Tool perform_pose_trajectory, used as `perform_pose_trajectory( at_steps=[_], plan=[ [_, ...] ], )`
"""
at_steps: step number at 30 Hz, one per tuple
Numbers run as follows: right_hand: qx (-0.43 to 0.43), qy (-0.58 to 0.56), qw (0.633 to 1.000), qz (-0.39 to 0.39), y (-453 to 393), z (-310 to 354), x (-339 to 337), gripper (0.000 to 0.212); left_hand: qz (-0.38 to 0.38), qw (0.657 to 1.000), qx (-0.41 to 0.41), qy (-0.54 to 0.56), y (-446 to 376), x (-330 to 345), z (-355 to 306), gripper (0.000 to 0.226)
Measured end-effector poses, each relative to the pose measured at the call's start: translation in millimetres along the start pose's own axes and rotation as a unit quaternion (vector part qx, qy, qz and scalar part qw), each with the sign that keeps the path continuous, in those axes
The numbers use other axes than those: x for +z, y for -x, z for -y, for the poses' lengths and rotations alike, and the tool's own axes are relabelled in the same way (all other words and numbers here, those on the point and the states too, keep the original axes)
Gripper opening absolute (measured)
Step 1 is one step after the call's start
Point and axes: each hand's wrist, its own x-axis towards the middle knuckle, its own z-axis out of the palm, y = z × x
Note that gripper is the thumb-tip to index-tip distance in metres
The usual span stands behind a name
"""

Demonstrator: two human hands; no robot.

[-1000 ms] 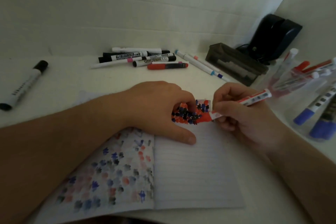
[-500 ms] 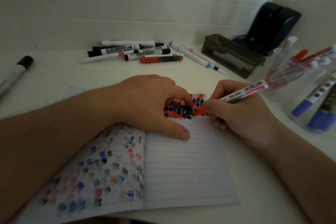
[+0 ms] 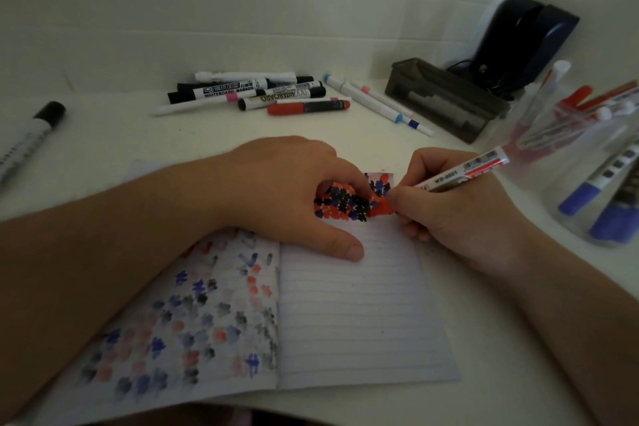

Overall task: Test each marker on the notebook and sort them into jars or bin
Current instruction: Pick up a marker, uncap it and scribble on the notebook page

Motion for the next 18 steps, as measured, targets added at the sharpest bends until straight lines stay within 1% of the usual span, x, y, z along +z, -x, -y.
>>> perform_pose_trajectory(
  at_steps=[9,15,18],
  plan=[
    [-0.006,-0.022,1.0,0.004,-0.7,-3.5,-0.8,0.021,0.005,1.0,-0.006,-0.001,-0.6,-0.3,-1.1,0.081],
    [-0.011,0.008,1.0,-0.003,-0.3,-2.2,-0.1,0.021,0.004,1.0,-0.003,-0.001,-0.9,-0.7,-1.6,0.08],
    [-0.003,0.0,1.0,-0.004,-0.7,-2.3,-1.4,0.021,0.008,1.0,-0.004,-0.002,-0.3,-1.1,-2.5,0.08]
  ],
)
